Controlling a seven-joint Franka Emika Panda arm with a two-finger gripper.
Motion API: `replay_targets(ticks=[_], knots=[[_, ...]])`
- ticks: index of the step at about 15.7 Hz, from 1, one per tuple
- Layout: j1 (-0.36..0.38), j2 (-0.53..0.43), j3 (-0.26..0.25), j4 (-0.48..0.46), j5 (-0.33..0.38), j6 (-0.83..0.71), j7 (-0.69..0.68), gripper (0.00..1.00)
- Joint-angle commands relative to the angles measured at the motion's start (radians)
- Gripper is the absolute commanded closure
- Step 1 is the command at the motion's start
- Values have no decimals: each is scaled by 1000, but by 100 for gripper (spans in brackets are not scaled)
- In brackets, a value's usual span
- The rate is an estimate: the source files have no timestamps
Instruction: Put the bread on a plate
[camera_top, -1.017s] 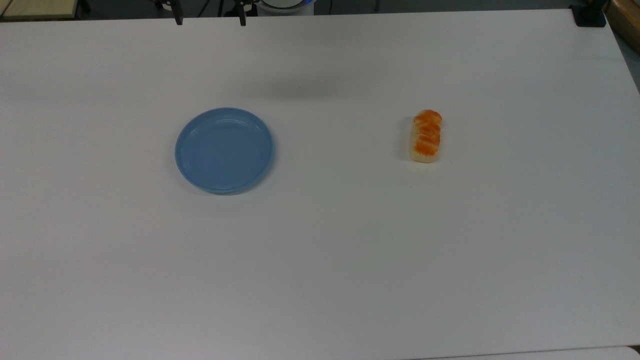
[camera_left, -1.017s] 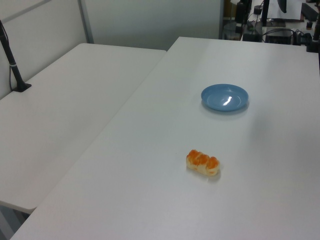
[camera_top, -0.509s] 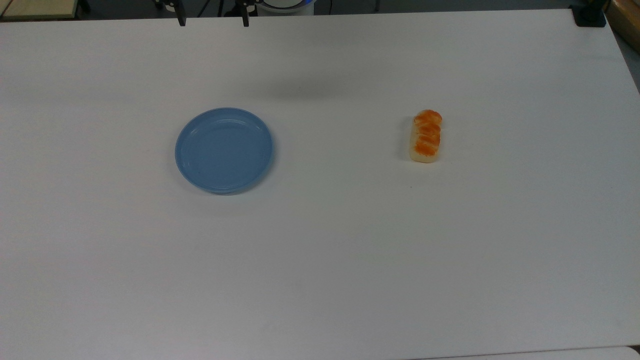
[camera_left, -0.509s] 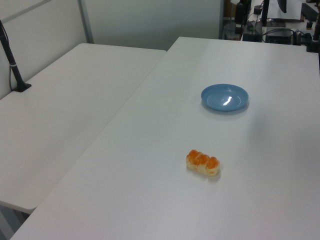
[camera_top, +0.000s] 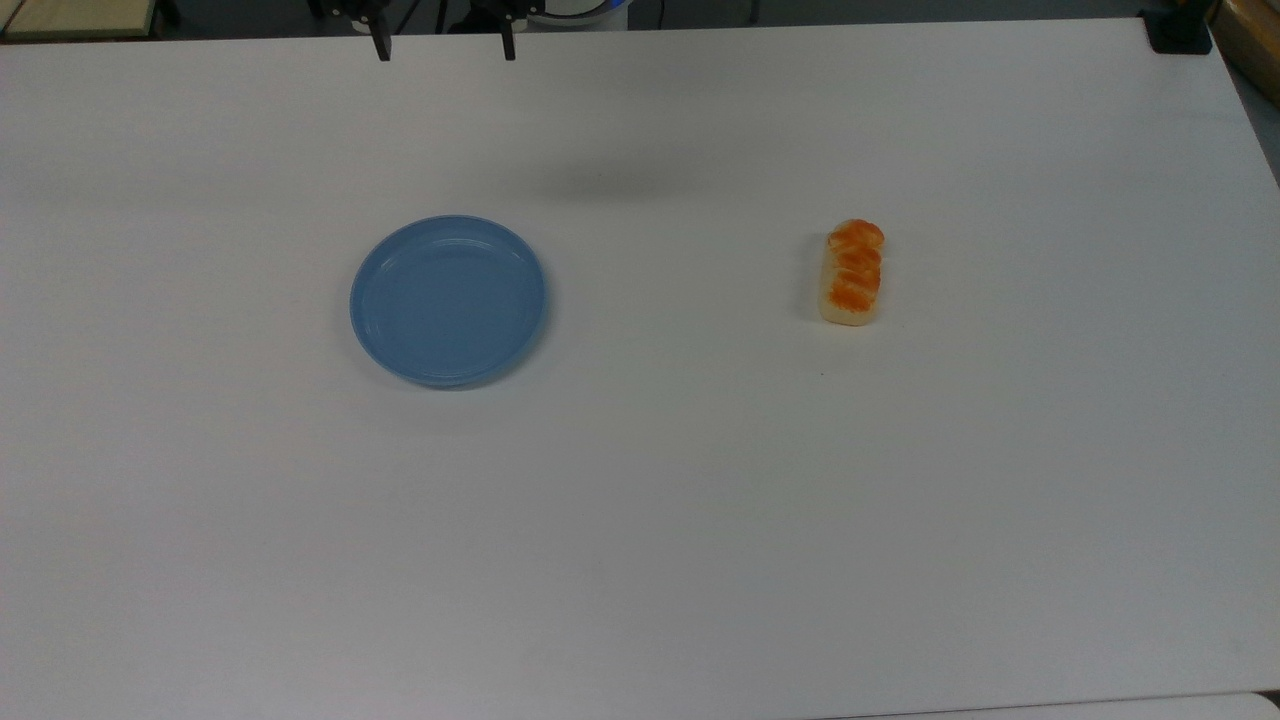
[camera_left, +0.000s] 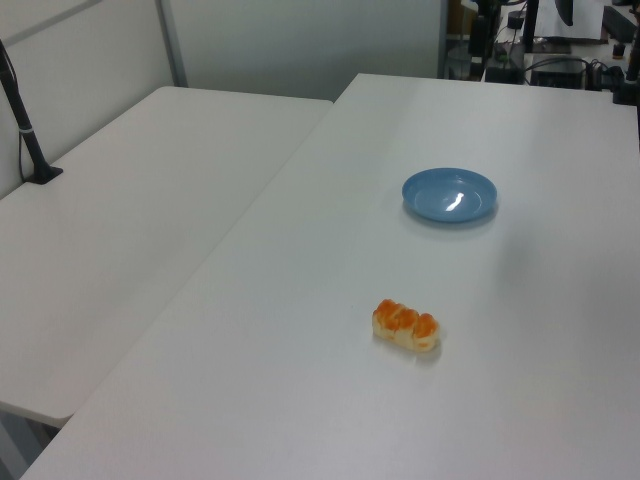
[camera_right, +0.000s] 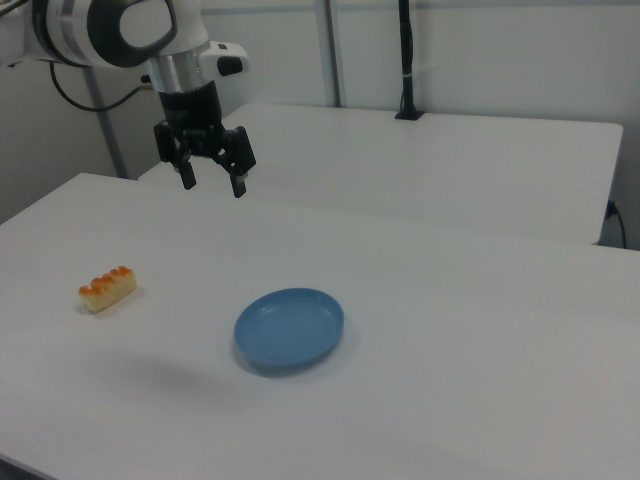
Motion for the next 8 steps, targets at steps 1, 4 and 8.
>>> replay_targets(ticks=[1, 4, 8], knots=[[13, -14, 1, -38, 12, 25, 14, 0], [13, -13, 6, -46, 11, 39, 4, 0], [13, -8, 15, -55, 26, 28, 7, 0]])
